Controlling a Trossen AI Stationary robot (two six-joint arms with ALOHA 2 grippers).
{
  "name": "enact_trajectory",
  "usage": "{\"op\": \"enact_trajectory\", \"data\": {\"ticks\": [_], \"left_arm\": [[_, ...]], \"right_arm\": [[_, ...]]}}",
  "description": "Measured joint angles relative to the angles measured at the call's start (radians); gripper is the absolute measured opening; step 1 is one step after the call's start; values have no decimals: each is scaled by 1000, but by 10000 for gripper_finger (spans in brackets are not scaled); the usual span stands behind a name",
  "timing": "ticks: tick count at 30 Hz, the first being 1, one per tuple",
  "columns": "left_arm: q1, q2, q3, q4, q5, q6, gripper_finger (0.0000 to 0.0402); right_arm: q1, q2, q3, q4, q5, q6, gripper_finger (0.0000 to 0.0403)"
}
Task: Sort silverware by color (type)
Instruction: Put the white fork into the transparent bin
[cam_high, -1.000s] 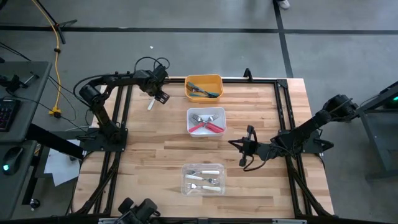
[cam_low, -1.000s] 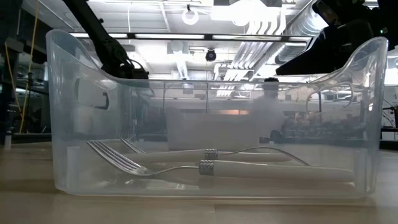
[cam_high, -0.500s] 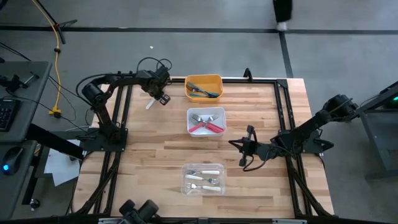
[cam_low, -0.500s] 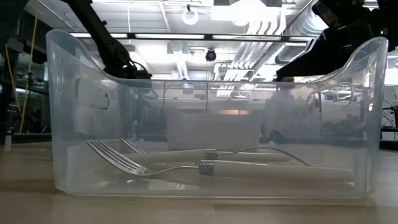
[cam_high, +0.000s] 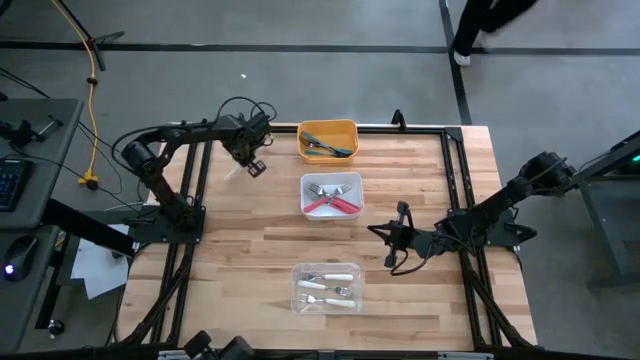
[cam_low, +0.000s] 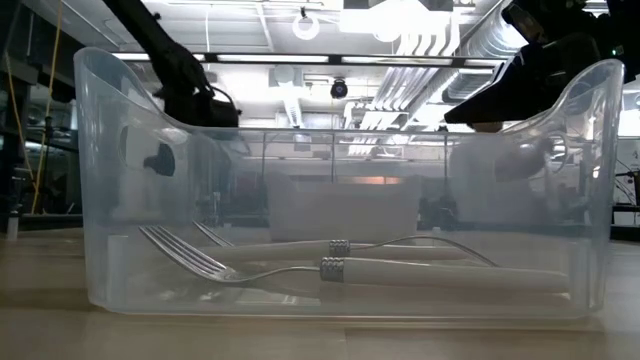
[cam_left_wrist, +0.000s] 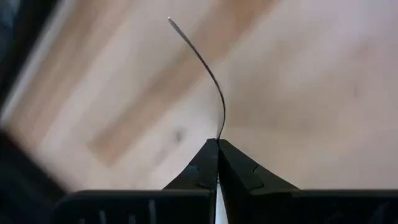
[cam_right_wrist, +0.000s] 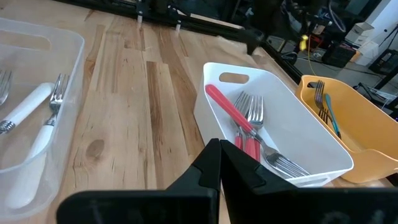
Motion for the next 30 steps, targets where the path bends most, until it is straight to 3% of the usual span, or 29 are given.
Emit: {"op": "enact_trajectory", "data": {"ticks": [3, 12, 18, 25, 30], "left_arm": [[-19, -57, -3, -72, -7, -11, 1], [-112, -253, -3, -67, -9, -70, 1], [-195, -410, -171, 139, 6, -138, 1], [-289, -569, -434, 510, 54, -237, 0], [-361, -633, -535, 730, 62, -293, 0]], "right_arm": [[0, 0, 0, 0, 0, 0, 0], [0, 0, 0, -1, 0, 0, 0], [0, 0, 0, -7, 0, 4, 0], [0, 0, 0, -6, -1, 13, 0], [-31, 0, 0, 5, -12, 49, 0]]}}
